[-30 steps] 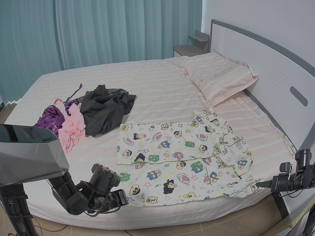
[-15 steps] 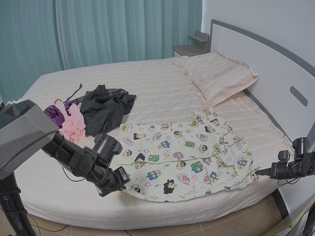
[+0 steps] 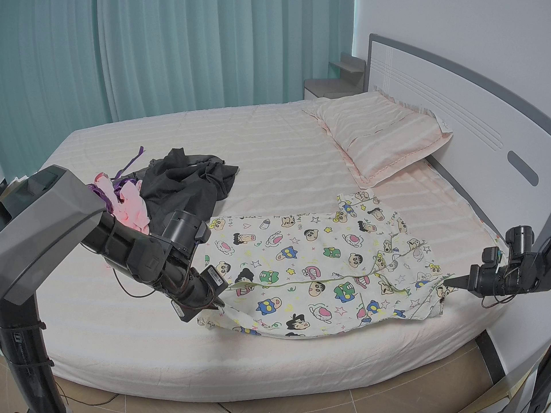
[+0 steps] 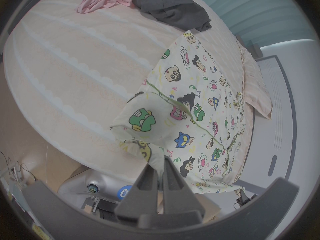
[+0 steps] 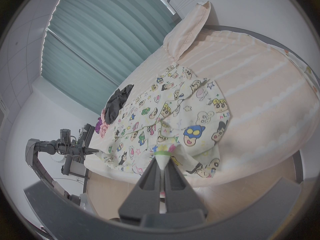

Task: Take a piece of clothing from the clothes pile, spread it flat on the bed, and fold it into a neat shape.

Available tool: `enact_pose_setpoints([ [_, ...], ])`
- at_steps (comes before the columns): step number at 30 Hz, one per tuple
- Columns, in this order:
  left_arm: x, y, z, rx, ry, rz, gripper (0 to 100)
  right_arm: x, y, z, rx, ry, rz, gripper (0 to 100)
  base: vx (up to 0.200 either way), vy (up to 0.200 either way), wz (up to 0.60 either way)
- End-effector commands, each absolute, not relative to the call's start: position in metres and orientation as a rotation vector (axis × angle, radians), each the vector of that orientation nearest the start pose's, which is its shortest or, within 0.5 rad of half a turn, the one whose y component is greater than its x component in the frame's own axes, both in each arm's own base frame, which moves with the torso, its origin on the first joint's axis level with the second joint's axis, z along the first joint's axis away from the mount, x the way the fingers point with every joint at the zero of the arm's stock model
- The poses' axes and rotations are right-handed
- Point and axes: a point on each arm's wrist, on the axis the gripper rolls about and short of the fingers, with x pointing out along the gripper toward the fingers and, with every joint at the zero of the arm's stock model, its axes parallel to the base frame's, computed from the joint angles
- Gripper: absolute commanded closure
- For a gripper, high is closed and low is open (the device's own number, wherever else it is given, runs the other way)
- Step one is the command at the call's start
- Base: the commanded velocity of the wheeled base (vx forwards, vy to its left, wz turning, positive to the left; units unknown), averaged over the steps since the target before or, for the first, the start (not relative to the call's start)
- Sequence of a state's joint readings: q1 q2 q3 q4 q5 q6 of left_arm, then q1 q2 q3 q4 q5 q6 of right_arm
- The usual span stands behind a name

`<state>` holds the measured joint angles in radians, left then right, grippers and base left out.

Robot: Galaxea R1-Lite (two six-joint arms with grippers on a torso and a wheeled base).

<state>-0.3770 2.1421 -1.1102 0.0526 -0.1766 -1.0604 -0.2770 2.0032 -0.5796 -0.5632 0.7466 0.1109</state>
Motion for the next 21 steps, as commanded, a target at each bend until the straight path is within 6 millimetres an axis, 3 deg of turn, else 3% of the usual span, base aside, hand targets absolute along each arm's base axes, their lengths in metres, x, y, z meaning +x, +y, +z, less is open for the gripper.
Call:
enact_pose_setpoints([
  [1, 0.351, -0.134, 0.054, -0.850, 1.217, 0.143, 100, 0.297, -0.067, 0.038, 0.544, 0.767, 0.395, 100, 0.000, 0.000, 0.00],
  [16, 0.374, -0.131, 0.052, -0.837, 1.181, 0.188, 100, 0.340, -0.064, 0.025, 0.512, 0.759, 0.359, 100, 0.000, 0.000, 0.00],
  [21, 0.391, -0.133, 0.046, -0.839, 1.153, 0.198, 100, 0.356, -0.060, 0.033, 0.571, 0.732, 0.325, 100, 0.000, 0.000, 0.00],
])
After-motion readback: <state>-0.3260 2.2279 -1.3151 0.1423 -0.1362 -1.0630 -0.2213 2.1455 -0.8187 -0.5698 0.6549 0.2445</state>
